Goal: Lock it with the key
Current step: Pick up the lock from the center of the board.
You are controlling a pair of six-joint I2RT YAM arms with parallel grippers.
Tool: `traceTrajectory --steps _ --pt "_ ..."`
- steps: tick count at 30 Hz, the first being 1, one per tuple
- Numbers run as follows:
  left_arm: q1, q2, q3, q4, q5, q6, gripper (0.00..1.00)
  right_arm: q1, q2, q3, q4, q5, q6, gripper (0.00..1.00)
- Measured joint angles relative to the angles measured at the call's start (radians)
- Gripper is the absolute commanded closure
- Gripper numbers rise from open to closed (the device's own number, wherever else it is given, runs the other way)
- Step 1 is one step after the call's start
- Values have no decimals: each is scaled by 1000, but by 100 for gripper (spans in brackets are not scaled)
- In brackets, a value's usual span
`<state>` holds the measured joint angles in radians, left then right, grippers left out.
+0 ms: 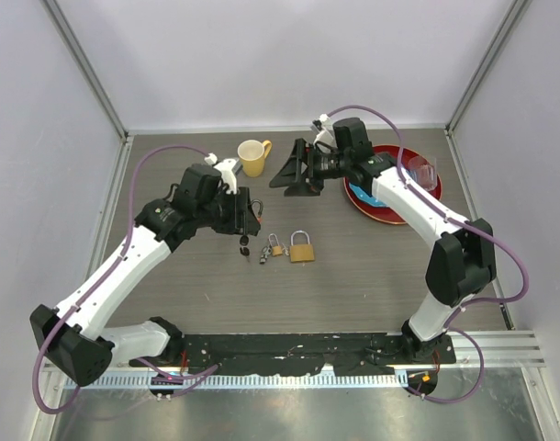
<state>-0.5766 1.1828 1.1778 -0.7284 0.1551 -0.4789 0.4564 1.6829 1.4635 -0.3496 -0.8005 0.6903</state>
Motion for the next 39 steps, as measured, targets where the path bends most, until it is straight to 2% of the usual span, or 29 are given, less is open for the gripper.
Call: traceTrajectory --steps 3,11,18,26,29,31,32,35,38,39 --pt "0 0 30 -2 31 1 100 17 5 0 35 -37 18 30" --pt "0 1 54 7 63 -10 100 58 19 0 94 -96 47 32" --pt "0 14 54 15 74 -11 100 68 24 0 159 -128 74 44" --pt "0 26 55 21 78 -14 100 90 43 -23 166 -143 76 49" --pt "0 26 55 23 81 -15 100 98 48 -24 166 -145 76 58" --pt "0 26 55 26 82 -15 100 103 48 -24 168 -145 76 67" --pt "0 26 55 28 84 -16 100 106 48 -24 169 -145 76 80" --pt "0 26 55 30 86 -17 100 111 48 -24 170 -144 76 98" --pt "0 26 58 29 87 -18 100 111 48 -24 167 -133 77 98" --pt "0 28 61 27 85 -18 96 111 48 -24 167 -130 77 98"
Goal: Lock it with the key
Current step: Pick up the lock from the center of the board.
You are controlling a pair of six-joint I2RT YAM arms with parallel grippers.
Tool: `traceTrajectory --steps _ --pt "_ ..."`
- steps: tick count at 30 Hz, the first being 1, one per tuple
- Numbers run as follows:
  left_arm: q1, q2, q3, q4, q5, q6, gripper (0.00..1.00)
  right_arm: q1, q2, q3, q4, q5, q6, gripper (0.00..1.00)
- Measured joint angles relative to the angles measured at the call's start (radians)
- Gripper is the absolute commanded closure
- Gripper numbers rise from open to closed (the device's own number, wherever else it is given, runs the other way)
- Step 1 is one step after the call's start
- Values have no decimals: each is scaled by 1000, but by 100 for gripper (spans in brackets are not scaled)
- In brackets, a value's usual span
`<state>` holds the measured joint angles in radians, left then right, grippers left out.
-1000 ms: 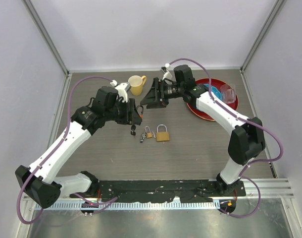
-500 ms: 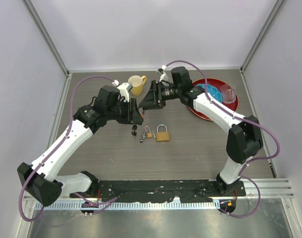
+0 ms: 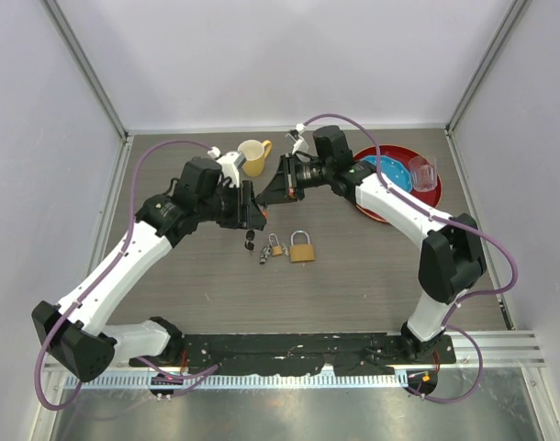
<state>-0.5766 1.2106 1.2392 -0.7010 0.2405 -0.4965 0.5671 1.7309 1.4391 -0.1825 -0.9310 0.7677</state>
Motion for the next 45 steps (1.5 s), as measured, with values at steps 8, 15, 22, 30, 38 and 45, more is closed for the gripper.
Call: traceTrajectory --steps 8,15,22,30,38,45 --pt "0 13 44 -10 -28 -8 19 0 0 0 -2 48 34 98" --pt "0 -33 74 47 -42 -28 16 -15 -3 -2 -8 116 117 98" --pt "0 -34 74 61 -48 -32 26 -30 -7 -2 -5 130 183 98" --pt "0 41 74 61 -68 -18 37 -33 -27 -2 -5 133 216 98" --pt "1 114 76 62 -77 10 67 -46 -48 -2 -5 131 235 98" --pt "0 116 75 87 -52 26 100 -60 -57 -2 8 113 247 98"
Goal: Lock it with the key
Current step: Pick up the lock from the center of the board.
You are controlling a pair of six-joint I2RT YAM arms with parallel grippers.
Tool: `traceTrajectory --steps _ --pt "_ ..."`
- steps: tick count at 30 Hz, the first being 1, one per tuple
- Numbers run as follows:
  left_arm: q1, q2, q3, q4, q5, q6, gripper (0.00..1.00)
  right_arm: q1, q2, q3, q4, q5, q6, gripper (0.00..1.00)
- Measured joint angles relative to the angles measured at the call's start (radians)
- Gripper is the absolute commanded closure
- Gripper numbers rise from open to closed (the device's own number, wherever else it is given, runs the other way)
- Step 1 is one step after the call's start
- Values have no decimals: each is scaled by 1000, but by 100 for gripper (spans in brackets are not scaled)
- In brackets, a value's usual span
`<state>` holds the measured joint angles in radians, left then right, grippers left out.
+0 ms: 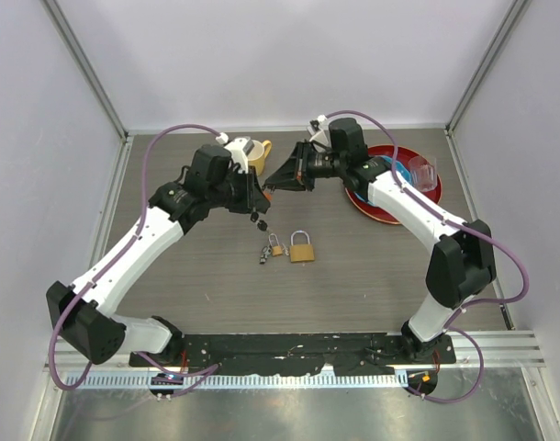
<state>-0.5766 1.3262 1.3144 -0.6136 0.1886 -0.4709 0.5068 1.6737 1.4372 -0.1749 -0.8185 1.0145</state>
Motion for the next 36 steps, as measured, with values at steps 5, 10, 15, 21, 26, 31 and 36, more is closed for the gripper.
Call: traceTrajectory --steps 5,10,15,21,26,31,36 --pt "3 -4 0 20 18 -9 100 -10 -8 -8 18 -12 7 64" --pt "37 -6 6 33 114 -54 100 -29 -25 -16 48 -24 5 36" --pt "95 -6 45 32 243 -77 100 -76 -68 -20 53 -41 -21 31" --pt "126 -2 146 6 414 -66 100 -138 -103 -20 69 -101 -73 31" --pt "126 24 211 -43 559 -39 100 -140 -103 -20 93 -184 -107 31" --pt "126 37 213 -90 630 -17 100 -137 -112 -20 145 -244 -114 31" --pt "126 57 213 -98 678 -16 100 -137 -159 -27 164 -258 -114 33"
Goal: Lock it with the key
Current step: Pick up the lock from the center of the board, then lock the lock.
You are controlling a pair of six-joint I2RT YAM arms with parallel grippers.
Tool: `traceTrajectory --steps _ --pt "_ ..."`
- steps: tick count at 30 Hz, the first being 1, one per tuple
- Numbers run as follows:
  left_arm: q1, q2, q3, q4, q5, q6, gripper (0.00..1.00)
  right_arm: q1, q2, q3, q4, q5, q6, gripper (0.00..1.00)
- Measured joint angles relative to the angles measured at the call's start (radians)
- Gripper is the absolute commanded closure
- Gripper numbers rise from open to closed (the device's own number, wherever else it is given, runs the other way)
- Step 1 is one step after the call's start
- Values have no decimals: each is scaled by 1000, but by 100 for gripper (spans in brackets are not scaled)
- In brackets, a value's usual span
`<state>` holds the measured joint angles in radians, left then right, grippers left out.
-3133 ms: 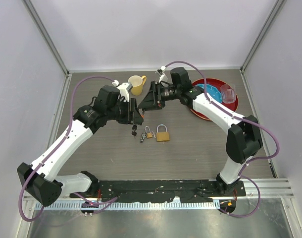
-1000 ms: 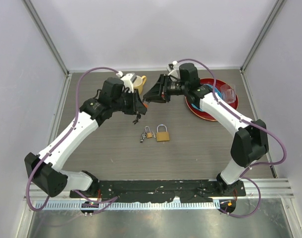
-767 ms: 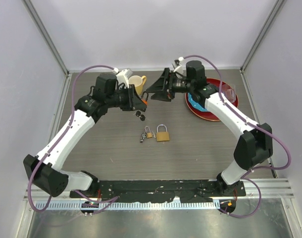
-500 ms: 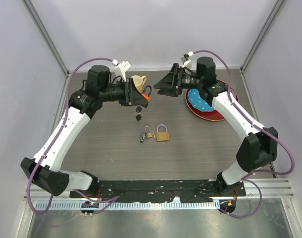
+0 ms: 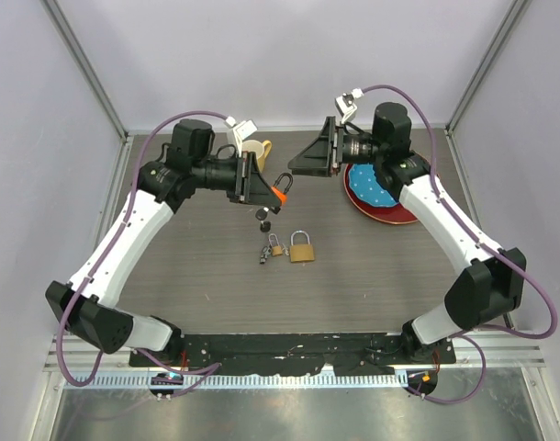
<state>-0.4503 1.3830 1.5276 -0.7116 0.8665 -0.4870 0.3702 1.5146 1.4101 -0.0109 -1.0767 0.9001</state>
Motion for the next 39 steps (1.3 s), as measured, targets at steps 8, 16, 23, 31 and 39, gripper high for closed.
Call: traceTrajectory --steps 8,16,23,31,39 --pt "0 23 0 11 39 -8 100 19 -35 -8 -25 -14 -46 35" --pt "0 24 0 33 60 -28 100 84 18 21 -132 -6 -134 64" --pt "0 32 -7 42 51 -31 100 93 28 38 -90 5 -78 98" --pt "-2 27 -53 141 -16 -111 59 92 -40 -63 -26 153 39 98" --pt "-1 10 -150 410 -86 -301 38 92 -180 -241 108 377 227 98"
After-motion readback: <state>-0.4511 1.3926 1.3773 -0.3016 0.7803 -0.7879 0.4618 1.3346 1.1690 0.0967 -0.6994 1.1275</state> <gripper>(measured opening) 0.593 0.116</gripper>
